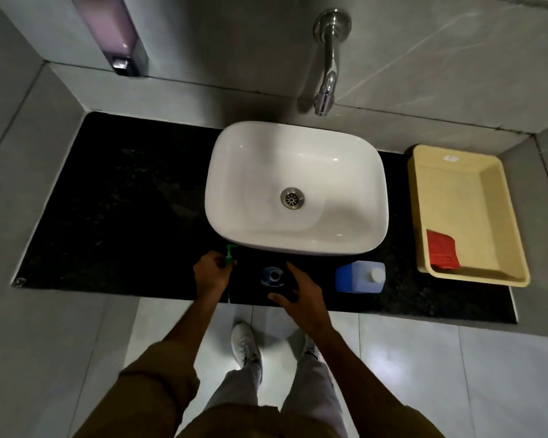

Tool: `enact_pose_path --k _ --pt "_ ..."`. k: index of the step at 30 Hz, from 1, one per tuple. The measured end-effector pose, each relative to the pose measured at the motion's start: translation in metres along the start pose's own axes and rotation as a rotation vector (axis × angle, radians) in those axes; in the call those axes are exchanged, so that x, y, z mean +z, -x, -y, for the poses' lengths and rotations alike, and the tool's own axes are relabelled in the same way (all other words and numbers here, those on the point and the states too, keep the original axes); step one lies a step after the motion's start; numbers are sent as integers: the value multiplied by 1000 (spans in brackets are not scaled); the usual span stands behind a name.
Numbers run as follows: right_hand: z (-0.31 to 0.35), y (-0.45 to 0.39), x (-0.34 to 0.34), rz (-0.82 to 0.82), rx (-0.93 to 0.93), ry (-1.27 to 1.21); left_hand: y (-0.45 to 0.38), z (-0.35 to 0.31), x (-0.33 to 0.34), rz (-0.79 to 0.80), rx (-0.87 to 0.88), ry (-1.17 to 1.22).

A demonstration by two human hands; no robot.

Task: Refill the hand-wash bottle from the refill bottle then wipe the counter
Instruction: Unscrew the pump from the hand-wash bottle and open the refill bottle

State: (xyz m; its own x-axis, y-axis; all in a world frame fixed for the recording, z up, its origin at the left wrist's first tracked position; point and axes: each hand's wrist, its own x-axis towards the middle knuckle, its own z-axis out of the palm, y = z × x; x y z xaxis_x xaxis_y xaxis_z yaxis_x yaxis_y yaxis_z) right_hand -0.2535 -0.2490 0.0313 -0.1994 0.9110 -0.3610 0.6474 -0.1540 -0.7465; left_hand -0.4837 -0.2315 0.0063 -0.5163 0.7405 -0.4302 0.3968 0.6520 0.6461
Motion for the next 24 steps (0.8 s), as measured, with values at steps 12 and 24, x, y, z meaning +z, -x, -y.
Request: enact_pose_path --k 12,24 --pt "-88 103 -60 -209 246 -34 33 -8 1 -255 -76 68" --pt "-78 26 -187 5 36 4 160 -139 102 259 720 -121"
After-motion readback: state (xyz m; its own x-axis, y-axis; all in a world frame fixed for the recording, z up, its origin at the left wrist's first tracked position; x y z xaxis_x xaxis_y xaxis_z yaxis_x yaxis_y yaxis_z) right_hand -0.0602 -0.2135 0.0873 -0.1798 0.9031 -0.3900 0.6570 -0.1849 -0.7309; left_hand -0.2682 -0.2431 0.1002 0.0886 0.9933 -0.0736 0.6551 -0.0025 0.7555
